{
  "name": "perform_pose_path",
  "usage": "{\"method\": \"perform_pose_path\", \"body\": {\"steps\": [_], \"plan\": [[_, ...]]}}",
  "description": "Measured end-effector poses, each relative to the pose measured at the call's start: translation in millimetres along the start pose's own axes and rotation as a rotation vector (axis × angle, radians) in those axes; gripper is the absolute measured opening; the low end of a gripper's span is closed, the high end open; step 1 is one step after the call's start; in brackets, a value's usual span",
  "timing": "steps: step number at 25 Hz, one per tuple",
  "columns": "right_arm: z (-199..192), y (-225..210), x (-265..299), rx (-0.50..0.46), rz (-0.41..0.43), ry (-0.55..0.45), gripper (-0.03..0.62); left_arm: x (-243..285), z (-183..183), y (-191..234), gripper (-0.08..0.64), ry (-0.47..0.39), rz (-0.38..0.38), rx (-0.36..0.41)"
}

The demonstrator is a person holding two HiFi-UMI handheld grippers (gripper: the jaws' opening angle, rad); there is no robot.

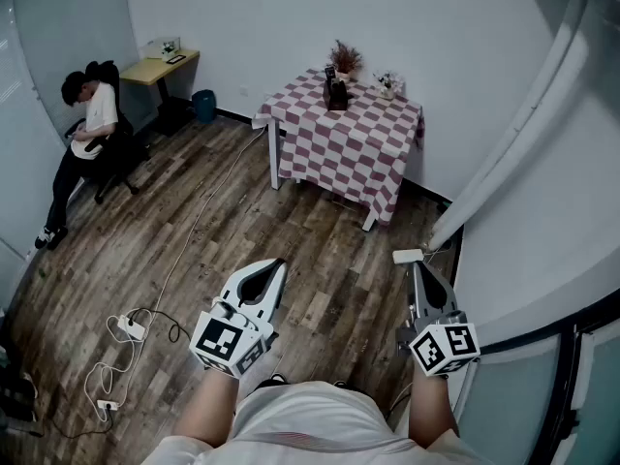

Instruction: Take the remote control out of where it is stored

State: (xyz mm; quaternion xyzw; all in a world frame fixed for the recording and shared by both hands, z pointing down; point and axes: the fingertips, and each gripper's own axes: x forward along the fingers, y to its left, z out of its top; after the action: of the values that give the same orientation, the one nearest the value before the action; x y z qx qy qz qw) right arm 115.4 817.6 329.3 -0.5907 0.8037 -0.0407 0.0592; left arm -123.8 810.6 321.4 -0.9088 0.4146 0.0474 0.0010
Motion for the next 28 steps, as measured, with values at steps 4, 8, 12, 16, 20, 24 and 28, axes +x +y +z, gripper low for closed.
{"method": "perform_pose_path", "body": {"steps": [4, 8, 12, 16, 20, 24, 28], "plan": [[0.4, 4.2, -1.0, -0.021, -0.005, -0.003, 0.012, -3.4, 0.4, 2.5, 0.009, -0.005, 0.001, -0.009], [-1.0, 3.2, -0.5, -0.020, -0.008, 0.000, 0.012, -2.6, -1.8, 2.2, 0.009, -0.008, 0.000, -0.010], [3.2, 6.0, 0.2, 0.012, -0.006, -0.031, 0.012, -5.1, -2.5, 6.1, 0.009, -0.008, 0.005, -0.018], [4.4, 14.0, 3.0, 0.029, 0.006, -0.050, 0.012, -12.1, -1.7, 18.8, 0.009, -0.021, 0.018, -0.034], [-1.0, 23.4, 7.8, 0.022, 0.009, -0.052, 0.012, -15.3, -2.0, 33.4, 0.009, -0.021, 0.022, -0.056], [-8.9, 39.6, 11.3, 0.020, -0.008, -0.042, 0.012, -21.4, -6.5, 44.7, 0.009, -0.019, -0.009, -0.051], [-20.0, 44.0, 17.5, 0.047, -0.023, -0.028, 0.012, -21.9, -16.8, 54.6, 0.009, -0.006, -0.032, -0.059]]}}
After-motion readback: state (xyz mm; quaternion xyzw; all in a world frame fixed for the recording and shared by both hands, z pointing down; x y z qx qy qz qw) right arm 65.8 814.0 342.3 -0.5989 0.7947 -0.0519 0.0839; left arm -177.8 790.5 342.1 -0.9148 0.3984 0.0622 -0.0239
